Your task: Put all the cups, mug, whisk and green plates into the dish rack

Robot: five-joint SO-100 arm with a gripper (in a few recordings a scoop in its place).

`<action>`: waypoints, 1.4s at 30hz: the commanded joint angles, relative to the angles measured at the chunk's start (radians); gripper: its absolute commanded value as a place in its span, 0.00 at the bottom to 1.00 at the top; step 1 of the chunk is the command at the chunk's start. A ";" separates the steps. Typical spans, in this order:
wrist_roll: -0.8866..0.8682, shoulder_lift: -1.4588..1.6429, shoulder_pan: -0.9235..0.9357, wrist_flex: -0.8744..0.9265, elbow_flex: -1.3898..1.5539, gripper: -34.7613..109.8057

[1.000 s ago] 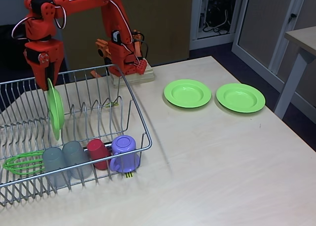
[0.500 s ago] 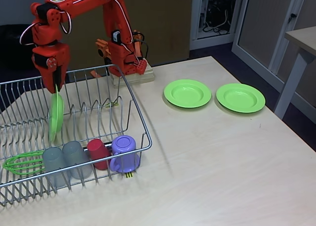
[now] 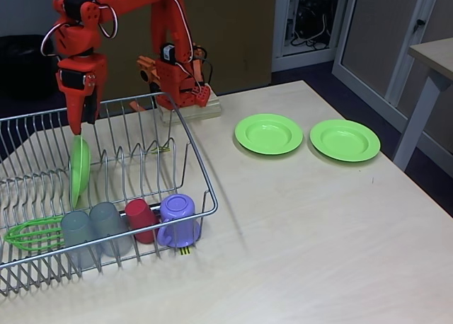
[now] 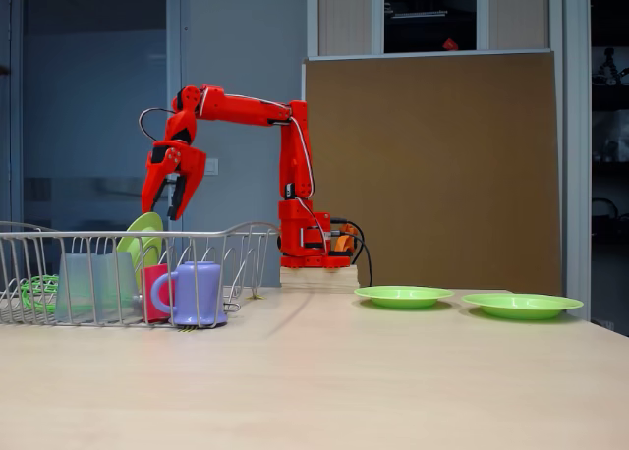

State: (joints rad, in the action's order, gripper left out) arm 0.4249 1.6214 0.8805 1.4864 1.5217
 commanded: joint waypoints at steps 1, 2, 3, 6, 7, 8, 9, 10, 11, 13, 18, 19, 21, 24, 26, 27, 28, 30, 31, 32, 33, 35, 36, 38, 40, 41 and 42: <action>0.021 0.146 -0.046 0.037 0.026 0.36; 0.023 0.186 -0.067 0.041 0.038 0.36; 0.023 0.232 -0.092 0.049 0.054 0.35; -0.014 0.380 -0.196 0.084 0.120 0.34; -0.035 0.431 -0.239 0.091 0.152 0.33; -0.063 0.483 -0.287 0.092 0.190 0.33; -0.110 0.532 -0.337 0.094 0.230 0.33; -0.155 0.578 -0.393 0.098 0.268 0.33; -0.209 0.618 -0.443 0.106 0.305 0.32; -0.325 0.695 -0.557 0.106 0.379 0.29; -0.598 0.796 -0.854 0.028 0.557 0.24; -0.650 0.796 -0.905 0.012 0.581 0.24; -0.756 0.764 -0.997 -0.035 0.594 0.24; -0.847 0.683 -1.106 -0.106 0.592 0.24; -0.911 0.630 -1.187 -0.132 0.591 0.24; -0.933 0.604 -1.223 -0.150 0.591 0.24; -0.957 0.578 -1.255 -0.170 0.589 0.24; -1.045 0.534 -1.310 -0.221 0.597 0.24; -1.080 0.517 -1.336 -0.252 0.607 0.25; -1.114 0.500 -1.361 -0.278 0.620 0.27; -1.158 0.483 -1.385 -0.301 0.637 0.28; -1.256 0.456 -1.437 -0.354 0.678 0.35; -1.305 0.446 -1.463 -0.387 0.704 0.37; -1.405 0.420 -1.509 -0.445 0.750 0.39; -1.497 0.391 -1.549 -0.495 0.787 0.42; -1.540 0.374 -1.568 -0.520 0.804 0.43; -1.571 0.357 -1.586 -0.549 0.819 0.43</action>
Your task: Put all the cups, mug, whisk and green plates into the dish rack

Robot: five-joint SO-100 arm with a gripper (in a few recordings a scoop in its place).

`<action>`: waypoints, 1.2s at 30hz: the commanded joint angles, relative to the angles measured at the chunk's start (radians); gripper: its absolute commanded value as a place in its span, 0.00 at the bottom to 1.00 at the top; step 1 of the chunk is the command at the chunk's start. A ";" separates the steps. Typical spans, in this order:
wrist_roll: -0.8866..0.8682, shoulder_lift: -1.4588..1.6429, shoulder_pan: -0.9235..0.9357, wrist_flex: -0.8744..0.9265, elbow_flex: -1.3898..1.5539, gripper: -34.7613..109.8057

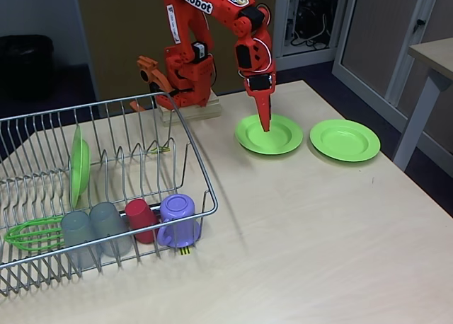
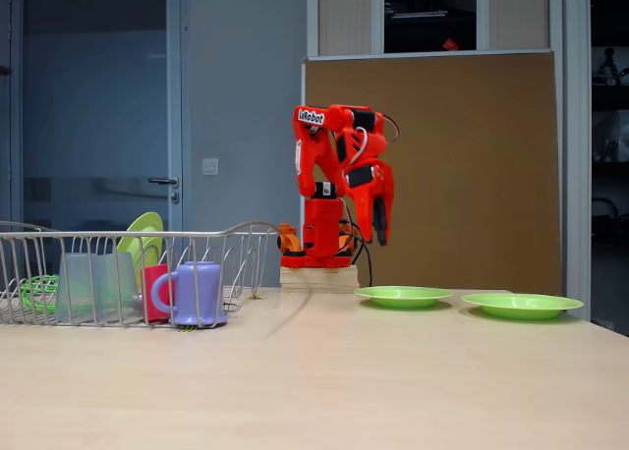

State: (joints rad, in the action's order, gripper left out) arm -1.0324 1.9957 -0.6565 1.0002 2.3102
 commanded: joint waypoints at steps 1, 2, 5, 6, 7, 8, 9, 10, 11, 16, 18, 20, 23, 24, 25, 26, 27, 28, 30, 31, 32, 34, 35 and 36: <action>-0.146 -0.034 -0.064 -0.091 0.044 0.43; -0.175 -0.049 -0.080 -0.114 0.055 0.43; -0.230 -0.091 -0.110 -0.167 0.078 0.45; -0.233 -0.101 -0.114 -0.187 0.087 0.45; -0.235 -0.110 -0.114 -0.206 0.097 0.46; -0.235 -0.124 -0.114 -0.224 0.104 0.46; -0.235 -0.138 -0.114 -0.244 0.112 0.46; -0.235 -0.152 -0.114 -0.265 0.123 0.47; -0.233 -0.166 -0.109 -0.290 0.133 0.47; -0.199 -0.207 -0.072 -0.411 0.192 0.47; -0.173 -0.218 -0.054 -0.434 0.202 0.47; -0.156 -0.225 -0.038 -0.446 0.210 0.47; -0.150 -0.249 -0.031 -0.457 0.210 0.46; -0.150 -0.261 -0.031 -0.465 0.210 0.46; -0.152 -0.275 -0.031 -0.476 0.210 0.46; -0.158 -0.290 -0.034 -0.491 0.212 0.46; -0.161 -0.305 -0.037 -0.509 0.213 0.46; -0.163 -0.322 -0.038 -0.528 0.213 0.46; -0.178 -0.354 -0.048 -0.565 0.216 0.46; -0.184 -0.370 -0.052 -0.584 0.221 0.46; -0.189 -0.382 -0.054 -0.603 0.225 0.46; -0.195 -0.400 -0.051 -0.644 0.242 0.45; -0.193 -0.405 -0.044 -0.660 0.249 0.44; -0.190 -0.410 -0.038 -0.666 0.252 0.42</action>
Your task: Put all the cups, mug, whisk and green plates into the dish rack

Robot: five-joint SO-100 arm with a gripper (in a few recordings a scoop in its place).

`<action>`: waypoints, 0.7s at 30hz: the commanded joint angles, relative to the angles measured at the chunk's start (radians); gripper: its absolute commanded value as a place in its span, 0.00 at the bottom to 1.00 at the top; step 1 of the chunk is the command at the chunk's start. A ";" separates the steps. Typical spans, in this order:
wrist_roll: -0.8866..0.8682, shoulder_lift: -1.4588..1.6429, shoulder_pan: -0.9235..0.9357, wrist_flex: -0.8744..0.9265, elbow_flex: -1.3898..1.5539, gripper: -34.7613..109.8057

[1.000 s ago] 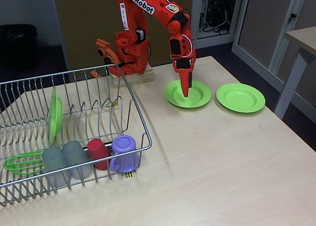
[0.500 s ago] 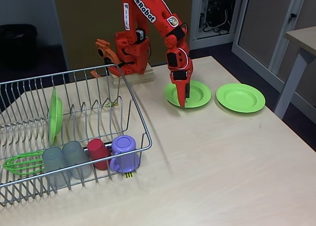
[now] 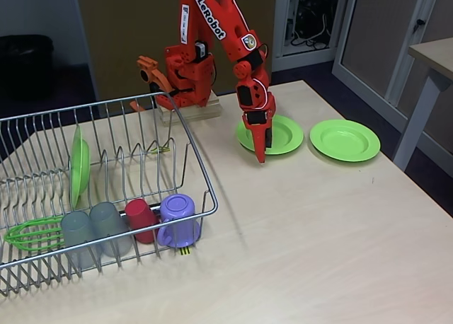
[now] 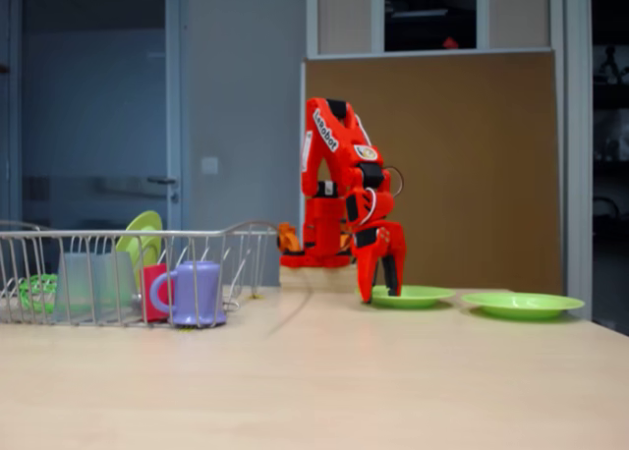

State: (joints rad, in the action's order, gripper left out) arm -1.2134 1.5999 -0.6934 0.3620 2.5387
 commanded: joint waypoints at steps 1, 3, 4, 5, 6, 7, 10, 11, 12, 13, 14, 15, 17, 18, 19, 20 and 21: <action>-0.002 -0.015 0.005 -0.029 0.023 0.41; 0.009 -0.015 0.020 -0.038 0.031 0.37; 0.011 -0.012 0.026 -0.038 0.032 0.34; 0.015 -0.009 0.032 -0.038 0.034 0.32; 0.015 -0.003 0.037 -0.031 0.034 0.29; 0.011 0.002 0.040 -0.026 0.034 0.27; -0.005 0.023 0.044 0.005 0.037 0.24; 0.008 0.032 0.046 0.011 0.037 0.24; 0.015 0.044 0.048 0.021 0.037 0.24; 0.025 0.060 0.049 0.034 0.035 0.24; 0.034 0.077 0.051 0.052 0.031 0.24; 0.048 0.095 0.054 0.081 0.021 0.24; 0.084 0.138 0.064 0.167 -0.011 0.24; 0.112 0.163 0.071 0.216 -0.031 0.24; 0.143 0.189 0.077 0.273 -0.055 0.24; 0.169 0.210 0.084 0.333 -0.083 0.24; 0.199 0.230 0.091 0.387 -0.112 0.24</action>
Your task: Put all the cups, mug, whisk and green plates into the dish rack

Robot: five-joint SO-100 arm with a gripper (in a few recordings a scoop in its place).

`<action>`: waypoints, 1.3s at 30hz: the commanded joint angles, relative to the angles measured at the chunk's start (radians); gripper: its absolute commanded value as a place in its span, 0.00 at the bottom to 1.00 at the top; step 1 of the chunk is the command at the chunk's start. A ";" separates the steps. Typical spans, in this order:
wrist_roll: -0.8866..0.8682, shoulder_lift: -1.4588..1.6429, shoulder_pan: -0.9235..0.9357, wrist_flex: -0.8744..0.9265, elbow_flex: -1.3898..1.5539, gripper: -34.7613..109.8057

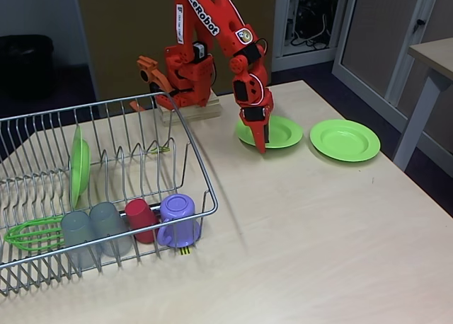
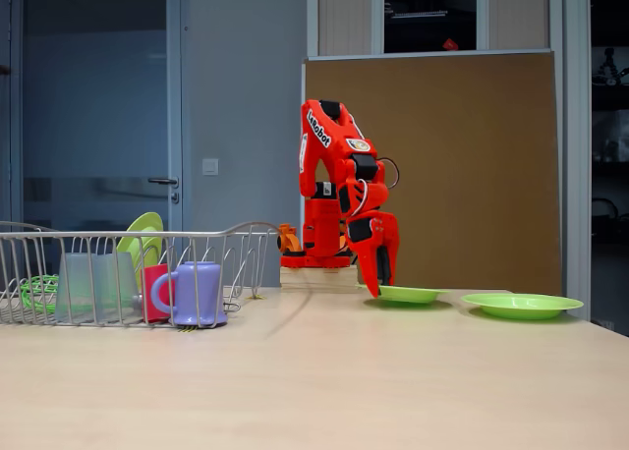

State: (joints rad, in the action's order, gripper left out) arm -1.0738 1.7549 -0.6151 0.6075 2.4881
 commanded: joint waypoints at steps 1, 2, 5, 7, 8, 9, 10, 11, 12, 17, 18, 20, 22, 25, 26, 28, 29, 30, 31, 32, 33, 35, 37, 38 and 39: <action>0.092 0.092 0.020 0.189 -0.091 0.24; 0.115 0.103 0.026 0.239 -0.124 0.24; 0.181 0.110 0.035 0.367 -0.227 0.24; 0.209 0.112 0.037 0.430 -0.281 0.24; 0.221 0.112 0.037 0.459 -0.307 0.24; 0.236 0.112 0.037 0.483 -0.333 0.24; 0.250 0.112 0.037 0.503 -0.354 0.24; 0.265 0.112 0.038 0.523 -0.374 0.24; 0.279 0.112 0.038 0.541 -0.396 0.24; 0.336 0.103 0.035 0.669 -0.525 0.24; 0.345 0.097 0.035 0.709 -0.561 0.24; 0.374 0.083 0.035 0.781 -0.637 0.24; 0.397 0.072 0.035 0.842 -0.699 0.24; 0.436 0.061 0.035 0.905 -0.769 0.24; 0.448 0.058 0.035 0.920 -0.785 0.24; 0.472 0.058 0.035 0.942 -0.808 0.24; 0.483 0.058 0.035 0.951 -0.818 0.24; 0.500 0.058 0.035 0.957 -0.827 0.24; 0.520 0.058 0.035 0.963 -0.833 0.24; 0.538 0.060 0.037 0.968 -0.839 0.24; 0.558 0.063 0.038 0.974 -0.844 0.24; 0.617 0.066 0.041 0.986 -0.861 0.24; 0.695 0.066 0.044 0.999 -0.894 0.24; 0.749 0.063 0.044 1.002 -0.917 0.24; 0.792 0.055 0.044 1.012 -0.945 0.24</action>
State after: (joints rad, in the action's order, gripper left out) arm -0.3804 1.7963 -0.5645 1.5938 1.6214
